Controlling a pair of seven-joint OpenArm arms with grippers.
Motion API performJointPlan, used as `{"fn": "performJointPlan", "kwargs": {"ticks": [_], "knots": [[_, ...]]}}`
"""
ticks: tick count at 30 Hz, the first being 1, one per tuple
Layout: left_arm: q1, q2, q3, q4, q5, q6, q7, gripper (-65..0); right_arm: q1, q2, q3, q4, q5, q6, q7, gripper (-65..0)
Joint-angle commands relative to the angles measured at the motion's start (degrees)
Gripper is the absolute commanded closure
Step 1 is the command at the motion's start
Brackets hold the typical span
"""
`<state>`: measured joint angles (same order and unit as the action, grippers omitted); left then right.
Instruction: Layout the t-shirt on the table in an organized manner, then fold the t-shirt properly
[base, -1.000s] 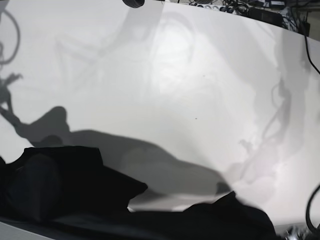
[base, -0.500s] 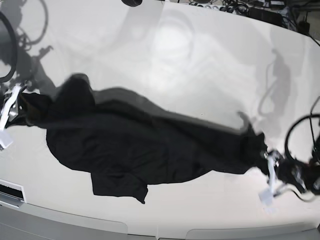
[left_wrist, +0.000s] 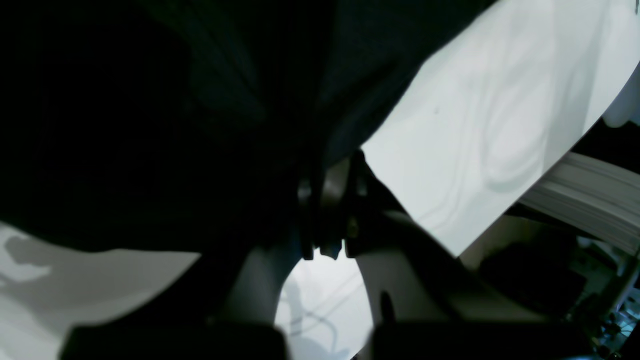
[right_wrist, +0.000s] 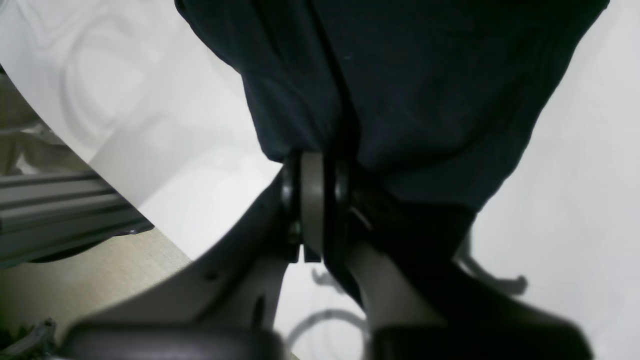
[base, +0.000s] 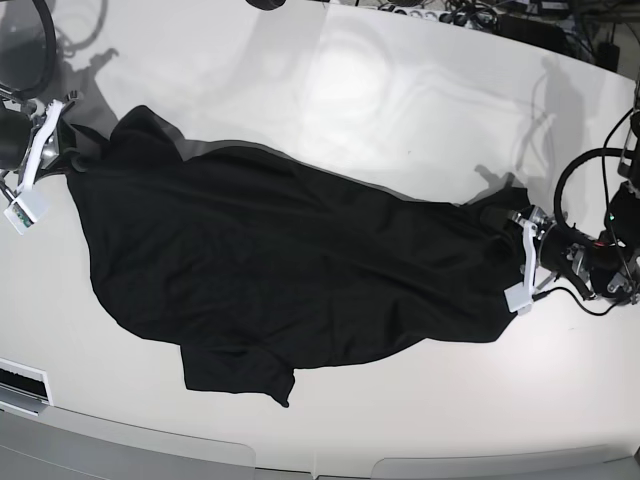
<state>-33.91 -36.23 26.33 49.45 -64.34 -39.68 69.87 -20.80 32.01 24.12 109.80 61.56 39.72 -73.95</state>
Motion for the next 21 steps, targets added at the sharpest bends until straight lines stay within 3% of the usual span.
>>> {"fn": "performJointPlan", "kwargs": {"ticks": [1, 3, 5, 6, 9, 11, 16, 18, 21], "knots": [[-2.3, -1.4, -0.5, 0.7, -1.1, -0.3, -0.4, -3.6, 0.5, 1.5, 0.6, 0.7, -1.8, 0.3, 0.9, -23.0], [-3.7, -2.4, -0.5, 0.7, -1.0, -0.3, -0.4, -20.5, 0.7, 2.4, 0.6, 0.7, -7.5, -0.4, 3.5, -37.6], [-5.2, -3.4, -0.5, 0.7, -1.1, 0.9, -0.9, -32.1, 1.0, 3.3, 0.6, 0.7, -13.5, -5.0, 6.4, -40.3], [-5.9, -3.8, -0.5, 0.7, -1.2, 2.1, -0.9, -34.4, 1.0, 3.4, 0.6, 0.7, -15.0, -6.5, 7.1, -40.3], [-7.0, -4.1, -0.5, 0.7, -1.2, 2.9, -0.8, -34.5, 1.0, 3.2, 0.6, 0.7, -13.9, -7.0, 7.1, -40.3], [-7.0, -4.0, -0.5, 0.7, -1.4, 2.8, -1.1, -34.5, 0.9, 3.3, 0.6, 0.7, -8.5, -6.5, 5.6, -40.2], [-5.7, -4.0, -0.5, 0.7, -3.7, 2.8, -2.6, -34.5, 0.4, 1.1, 0.6, 0.7, 15.6, -0.1, -2.1, -40.3], [-5.0, -3.9, -0.5, 0.7, -3.7, 2.7, -3.0, -34.5, 0.4, -2.7, 0.6, 0.7, 19.8, 0.3, -6.0, -40.2], [-4.4, -3.7, -0.5, 0.7, -3.7, 1.7, -4.8, -34.5, -0.5, -7.5, -0.7, 0.7, 22.5, 0.3, -6.0, -40.2]]}}
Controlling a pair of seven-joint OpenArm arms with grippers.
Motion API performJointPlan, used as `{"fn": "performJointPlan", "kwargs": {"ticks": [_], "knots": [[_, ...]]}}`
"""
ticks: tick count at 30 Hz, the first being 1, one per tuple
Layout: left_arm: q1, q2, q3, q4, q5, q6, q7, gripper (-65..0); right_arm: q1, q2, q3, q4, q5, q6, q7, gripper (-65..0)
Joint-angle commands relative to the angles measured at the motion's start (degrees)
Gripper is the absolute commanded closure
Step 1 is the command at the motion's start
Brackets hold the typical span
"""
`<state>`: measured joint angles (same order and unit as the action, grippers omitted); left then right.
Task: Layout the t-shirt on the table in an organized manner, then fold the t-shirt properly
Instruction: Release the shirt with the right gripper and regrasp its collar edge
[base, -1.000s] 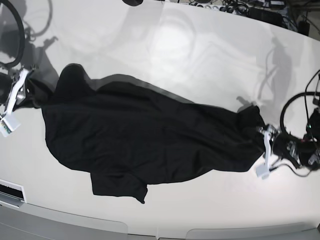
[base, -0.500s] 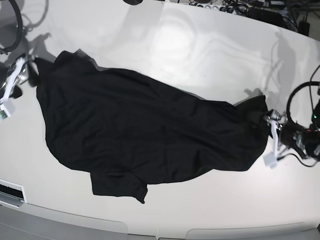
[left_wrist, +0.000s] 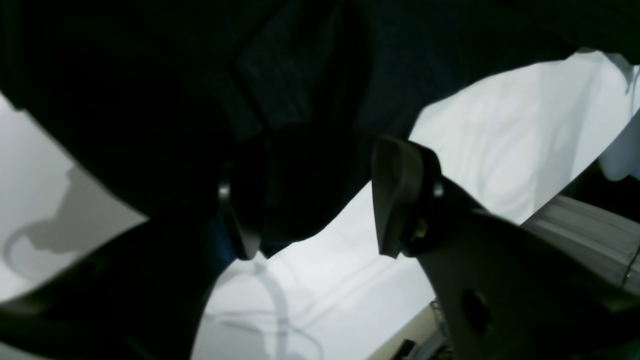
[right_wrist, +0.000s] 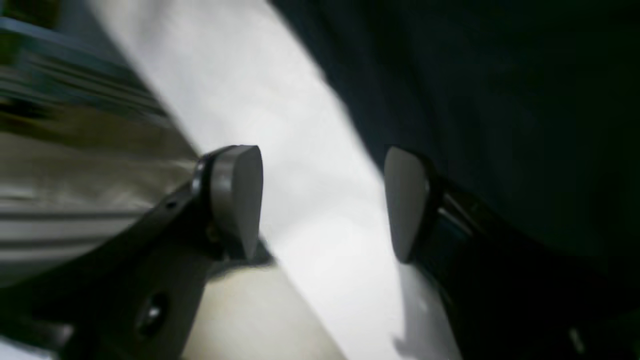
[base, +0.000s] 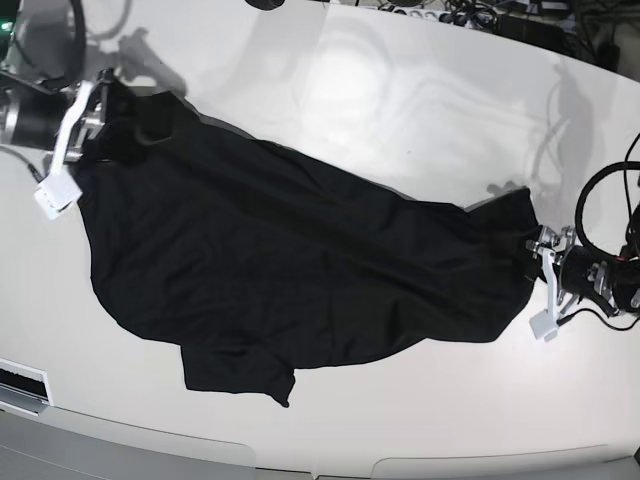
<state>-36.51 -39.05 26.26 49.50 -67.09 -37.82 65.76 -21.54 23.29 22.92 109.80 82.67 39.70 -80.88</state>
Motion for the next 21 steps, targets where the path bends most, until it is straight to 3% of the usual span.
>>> {"fn": "performJointPlan", "kwargs": {"ticks": [1, 3, 7, 11, 17, 21], "knots": [[-1.7, -0.9, -0.4, 0.6, -0.9, -0.1, -1.4, -34.5, -0.4, 0.4, -0.7, 0.7, 1.5, 0.3, 0.9, -40.2], [-1.7, -0.7, -0.4, 0.6, -0.9, -0.1, -1.7, -34.5, -1.6, -1.0, -3.2, 0.7, -1.5, 0.3, 0.9, -40.2], [-1.6, -0.6, -0.5, 0.6, -0.9, -0.1, -1.7, -34.5, -5.9, -3.7, -7.3, 0.7, -13.1, 0.3, 1.0, -40.3], [-1.6, -0.6, -0.5, 0.6, -1.0, -0.1, -2.0, -34.5, -10.4, -5.3, -10.6, 0.7, -25.4, 0.3, 9.4, -40.3], [-1.6, 0.0, -0.5, 0.6, -1.0, -0.1, -2.1, -34.5, -12.2, -6.2, -11.7, 0.7, -44.2, -10.7, 19.8, -40.3], [-1.6, 0.2, -0.5, 0.6, -1.0, -0.1, -2.3, -34.5, -12.1, -8.0, -11.7, 0.7, -49.9, -14.3, 24.0, -40.3]]}}
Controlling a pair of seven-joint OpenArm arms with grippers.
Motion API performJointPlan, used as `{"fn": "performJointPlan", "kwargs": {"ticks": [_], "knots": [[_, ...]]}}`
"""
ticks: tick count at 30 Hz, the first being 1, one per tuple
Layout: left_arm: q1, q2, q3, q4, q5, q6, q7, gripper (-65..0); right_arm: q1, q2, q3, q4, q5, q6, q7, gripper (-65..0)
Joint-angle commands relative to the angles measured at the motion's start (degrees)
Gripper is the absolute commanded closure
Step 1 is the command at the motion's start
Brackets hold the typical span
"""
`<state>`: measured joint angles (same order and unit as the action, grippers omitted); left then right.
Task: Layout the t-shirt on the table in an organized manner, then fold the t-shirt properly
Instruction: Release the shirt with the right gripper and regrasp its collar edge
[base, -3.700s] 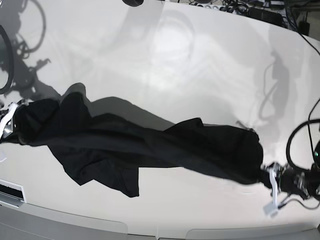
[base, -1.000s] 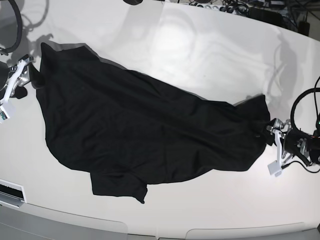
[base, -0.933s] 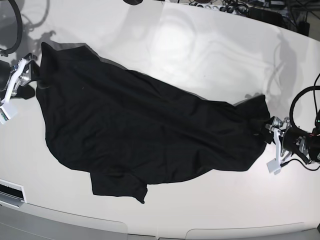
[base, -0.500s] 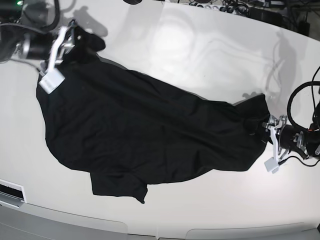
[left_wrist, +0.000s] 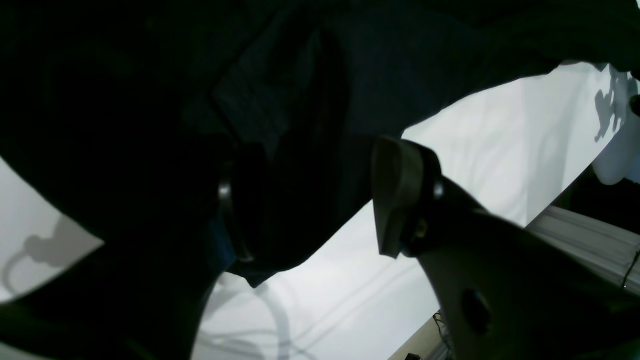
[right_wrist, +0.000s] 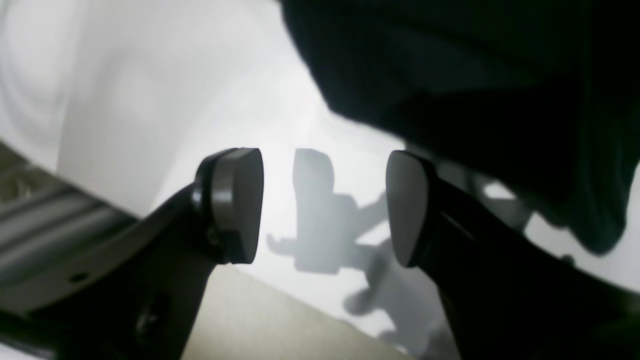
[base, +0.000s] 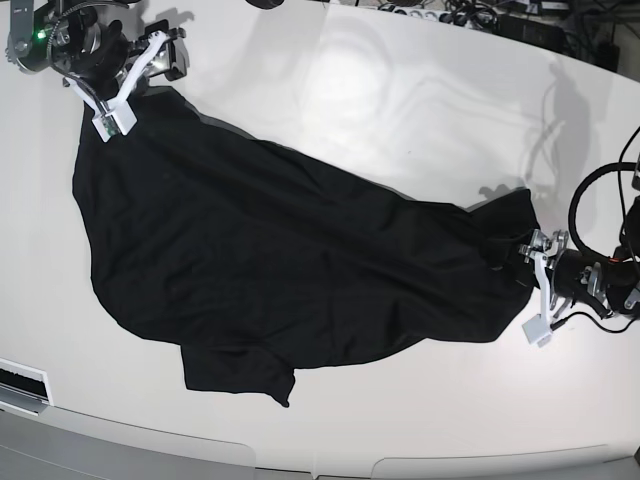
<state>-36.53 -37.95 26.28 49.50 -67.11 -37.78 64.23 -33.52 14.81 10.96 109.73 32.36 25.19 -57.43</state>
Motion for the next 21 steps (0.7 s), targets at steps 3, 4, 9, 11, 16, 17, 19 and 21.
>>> {"fn": "performJointPlan", "kwargs": {"ticks": [3, 4, 9, 11, 16, 17, 19, 21], "knots": [[-1.6, -0.6, -0.5, 0.6, -0.9, -0.2, -0.8, -34.5, 0.4, -0.8, 0.2, 0.7, 0.1, 0.1, 2.4, -40.3], [-1.6, -0.5, -0.5, 0.6, -0.9, -0.2, -0.8, -34.5, 1.1, -1.2, 0.2, 0.7, 0.2, 0.1, 2.4, -40.3], [-1.6, -0.5, -0.5, 0.6, -0.9, -0.1, -0.8, -34.5, 3.8, -4.2, 0.2, -1.5, -3.5, 0.1, 4.5, -40.3], [-1.6, -0.4, -0.5, 0.6, -0.9, -0.2, -0.8, -34.5, 5.3, -4.6, 0.2, -4.3, -4.2, 0.1, 4.7, -40.3], [-1.6, -0.4, -0.5, 0.6, -0.9, -0.2, -0.8, -34.5, 9.5, -4.5, 0.2, -10.6, -4.1, 1.0, 3.4, -37.2], [-1.6, -0.5, -0.5, 0.6, -0.9, -0.2, -0.8, -34.5, 10.0, -4.4, 0.2, -10.6, -4.1, 1.8, 2.5, -31.3], [-1.6, -0.4, -0.5, 0.6, -0.9, -0.2, -0.8, -34.5, 11.1, -4.1, 0.3, -10.0, -3.8, 4.0, 0.0, -14.2], [-1.6, -0.5, -0.5, 0.6, -0.9, -0.2, -0.8, -34.5, 12.3, -3.7, 0.3, -8.5, -3.7, 6.3, -3.3, 0.0]]}}
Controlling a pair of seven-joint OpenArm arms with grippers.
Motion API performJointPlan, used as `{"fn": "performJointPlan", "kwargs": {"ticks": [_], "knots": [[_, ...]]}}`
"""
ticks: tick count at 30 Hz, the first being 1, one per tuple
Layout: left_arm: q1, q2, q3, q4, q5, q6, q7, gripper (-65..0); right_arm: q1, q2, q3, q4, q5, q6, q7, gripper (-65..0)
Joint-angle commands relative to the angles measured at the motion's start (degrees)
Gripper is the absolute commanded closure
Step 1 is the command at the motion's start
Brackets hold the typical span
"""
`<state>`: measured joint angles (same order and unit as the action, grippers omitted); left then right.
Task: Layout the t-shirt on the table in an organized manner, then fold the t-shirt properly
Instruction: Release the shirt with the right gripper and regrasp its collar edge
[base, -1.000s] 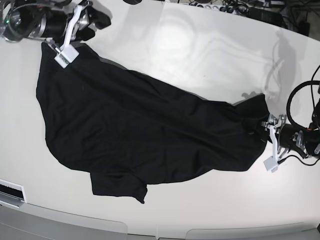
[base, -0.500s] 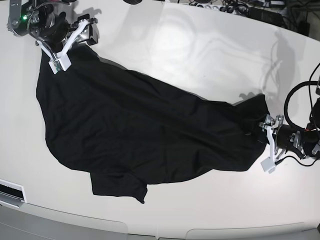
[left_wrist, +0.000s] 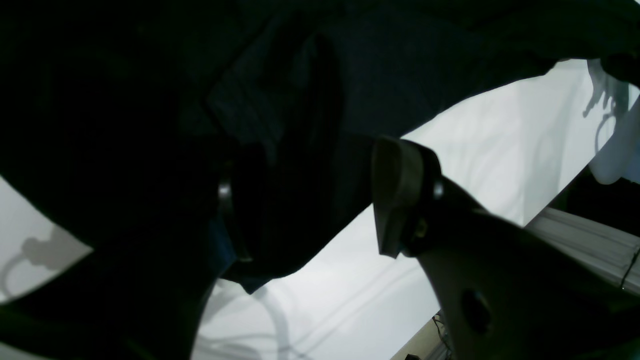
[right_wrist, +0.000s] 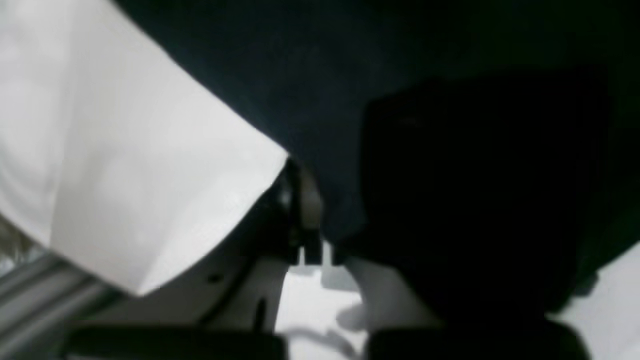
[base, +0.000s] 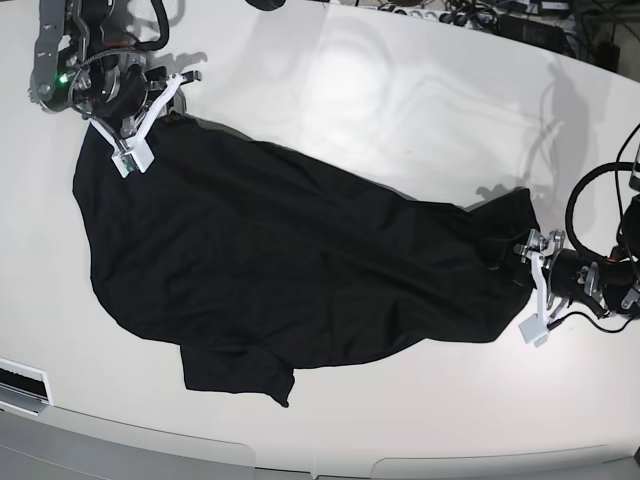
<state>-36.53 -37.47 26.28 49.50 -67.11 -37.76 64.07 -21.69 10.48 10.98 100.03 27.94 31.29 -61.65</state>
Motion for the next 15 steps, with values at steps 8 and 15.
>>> {"fn": "performJointPlan", "kwargs": {"ticks": [8, 15], "knots": [[-1.6, -0.9, -0.5, 0.6, -1.0, -2.2, 0.7, -34.4, 1.2, 6.2, 0.3, 17.8, 7.0, 4.1, -8.4, 0.0], [-1.6, -1.0, -0.5, 0.6, -1.0, -2.2, 2.4, -34.4, 1.0, 11.7, 0.3, 23.0, 8.9, 4.7, -8.0, 0.0]]}}
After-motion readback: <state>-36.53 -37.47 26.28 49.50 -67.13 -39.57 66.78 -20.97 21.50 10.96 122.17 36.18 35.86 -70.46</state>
